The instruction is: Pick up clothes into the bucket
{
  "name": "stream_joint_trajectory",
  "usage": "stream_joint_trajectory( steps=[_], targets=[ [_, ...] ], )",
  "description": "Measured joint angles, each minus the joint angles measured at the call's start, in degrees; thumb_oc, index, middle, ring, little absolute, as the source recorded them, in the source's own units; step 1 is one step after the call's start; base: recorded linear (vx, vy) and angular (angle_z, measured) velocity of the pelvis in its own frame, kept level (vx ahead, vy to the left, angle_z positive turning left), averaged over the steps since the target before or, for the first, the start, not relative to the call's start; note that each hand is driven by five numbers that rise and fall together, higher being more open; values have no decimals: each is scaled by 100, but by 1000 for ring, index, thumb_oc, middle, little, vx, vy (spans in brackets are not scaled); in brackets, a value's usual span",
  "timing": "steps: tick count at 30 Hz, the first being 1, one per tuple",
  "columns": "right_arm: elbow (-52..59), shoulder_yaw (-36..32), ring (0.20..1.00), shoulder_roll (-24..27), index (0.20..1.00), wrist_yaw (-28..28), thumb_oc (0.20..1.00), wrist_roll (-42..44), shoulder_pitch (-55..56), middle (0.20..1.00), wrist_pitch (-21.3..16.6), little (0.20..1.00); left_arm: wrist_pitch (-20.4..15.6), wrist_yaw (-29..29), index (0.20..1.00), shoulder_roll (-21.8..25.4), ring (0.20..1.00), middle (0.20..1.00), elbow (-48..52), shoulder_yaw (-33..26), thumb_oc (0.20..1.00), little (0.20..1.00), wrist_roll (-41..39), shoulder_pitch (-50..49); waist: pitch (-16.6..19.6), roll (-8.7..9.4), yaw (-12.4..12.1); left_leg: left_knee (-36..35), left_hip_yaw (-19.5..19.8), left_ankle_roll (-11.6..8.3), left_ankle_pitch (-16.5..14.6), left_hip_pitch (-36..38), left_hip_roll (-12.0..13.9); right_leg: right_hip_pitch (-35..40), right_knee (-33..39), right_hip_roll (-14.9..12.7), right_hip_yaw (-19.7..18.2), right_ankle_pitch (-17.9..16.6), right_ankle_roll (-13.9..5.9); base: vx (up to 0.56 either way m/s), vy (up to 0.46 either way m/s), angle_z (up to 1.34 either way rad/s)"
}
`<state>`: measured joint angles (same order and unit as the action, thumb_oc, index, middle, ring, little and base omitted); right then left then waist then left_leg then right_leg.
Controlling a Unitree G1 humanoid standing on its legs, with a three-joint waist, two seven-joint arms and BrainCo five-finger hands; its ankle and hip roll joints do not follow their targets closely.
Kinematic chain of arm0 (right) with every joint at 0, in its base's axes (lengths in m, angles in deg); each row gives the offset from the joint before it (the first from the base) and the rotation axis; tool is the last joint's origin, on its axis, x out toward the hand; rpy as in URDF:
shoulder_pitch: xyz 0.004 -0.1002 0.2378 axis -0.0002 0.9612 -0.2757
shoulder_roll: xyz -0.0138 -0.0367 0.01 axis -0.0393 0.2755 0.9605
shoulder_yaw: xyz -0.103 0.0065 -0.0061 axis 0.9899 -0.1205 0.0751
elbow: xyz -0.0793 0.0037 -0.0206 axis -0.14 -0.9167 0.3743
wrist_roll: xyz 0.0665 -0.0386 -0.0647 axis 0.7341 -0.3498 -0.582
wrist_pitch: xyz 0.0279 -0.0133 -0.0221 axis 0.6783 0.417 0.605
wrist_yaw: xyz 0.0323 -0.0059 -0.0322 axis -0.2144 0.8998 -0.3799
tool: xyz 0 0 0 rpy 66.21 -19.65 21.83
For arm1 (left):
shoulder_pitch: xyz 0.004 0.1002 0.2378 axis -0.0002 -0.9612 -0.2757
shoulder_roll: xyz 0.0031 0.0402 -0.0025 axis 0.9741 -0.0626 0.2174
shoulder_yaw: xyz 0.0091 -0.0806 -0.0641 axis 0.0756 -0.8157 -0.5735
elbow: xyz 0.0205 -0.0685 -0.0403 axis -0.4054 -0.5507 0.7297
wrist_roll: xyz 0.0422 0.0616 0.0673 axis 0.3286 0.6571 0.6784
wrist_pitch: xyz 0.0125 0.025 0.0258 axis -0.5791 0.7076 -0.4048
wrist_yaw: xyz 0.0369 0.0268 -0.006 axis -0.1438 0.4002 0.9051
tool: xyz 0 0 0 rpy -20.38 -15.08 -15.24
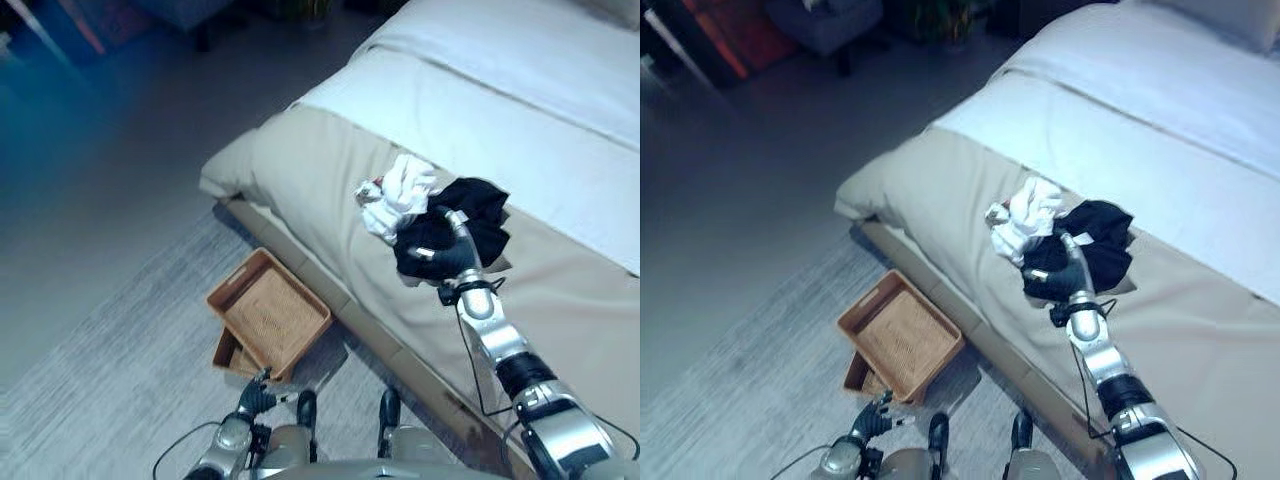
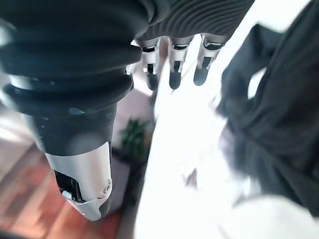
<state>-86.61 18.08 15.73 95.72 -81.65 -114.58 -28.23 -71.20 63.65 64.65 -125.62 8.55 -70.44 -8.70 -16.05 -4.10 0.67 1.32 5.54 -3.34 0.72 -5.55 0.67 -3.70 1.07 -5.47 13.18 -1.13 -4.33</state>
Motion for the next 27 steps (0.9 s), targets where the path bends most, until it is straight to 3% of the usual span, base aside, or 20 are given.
stream_joint_trajectory(
  steps=[4, 9, 16, 19, 26, 27],
  targets=[
    [-899, -218, 1000, 133, 1000, 1074, 1000, -293, -838, 1000, 160, 1000, -88, 271, 1000, -27, 1000, 1000, 378, 358, 1000, 1000, -265, 302, -516, -186, -152, 195, 66, 36, 26, -416, -135, -475, -396, -173, 33, 80, -57, -62, 40, 12],
    [-2156, -172, 1000, 337, 1000, 1689, 1000, -332, -1529, 1000, 453, 1000, -166, 416, 1000, -10, 1000, 1000, 453, 619, 1000, 1000, -497, 485, -823, -254, -165, 330, 107, 99, 73, -792, -296, -1002, -960, -385, 40, 281, -104, -46, 9, 11],
    [-3043, 28, 1000, 704, 1000, 1891, 1000, -84, -2239, 1000, 675, 1000, -210, 493, 1000, 118, 1000, 1000, 673, 815, 1000, 1000, -889, 693, -1318, -262, -165, 551, 85, 176, 128, -1525, -395, -1960, -1631, -531, -52, 425, -85, -55, -13, 1],
    [-3249, 505, 1000, 945, 1000, 1902, 1000, -97, -2642, 1000, 776, 1000, -269, 551, 1000, 165, 1000, 1000, 851, 964, 1000, 1000, -989, 750, -1363, -255, -161, 641, 46, 209, 159, -1953, -407, -2552, -1984, -567, -139, 472, -39, -62, -31, -7],
    [-3573, 747, 1000, 1311, 1000, 1897, 1000, -114, -3259, 1000, 1049, 1000, -315, 621, 1000, 105, 1000, 1000, 948, 1009, 1000, 1000, -1314, 843, -1408, -260, -173, 643, 87, 185, 299, -2554, -392, -3289, -2311, -598, -156, 518, 38, 3, -8, 1],
    [-3584, 750, 887, 1335, 887, 1892, 887, -113, -3311, 887, 1070, 887, -317, 638, 1000, 105, 1000, 1000, 987, 1010, 1000, 1000, -1369, 843, -1408, -260, -182, 641, 90, 196, 313, -2598, -391, -3327, -2318, -600, -152, 520, 42, 23, -6, 7]
  ],
)
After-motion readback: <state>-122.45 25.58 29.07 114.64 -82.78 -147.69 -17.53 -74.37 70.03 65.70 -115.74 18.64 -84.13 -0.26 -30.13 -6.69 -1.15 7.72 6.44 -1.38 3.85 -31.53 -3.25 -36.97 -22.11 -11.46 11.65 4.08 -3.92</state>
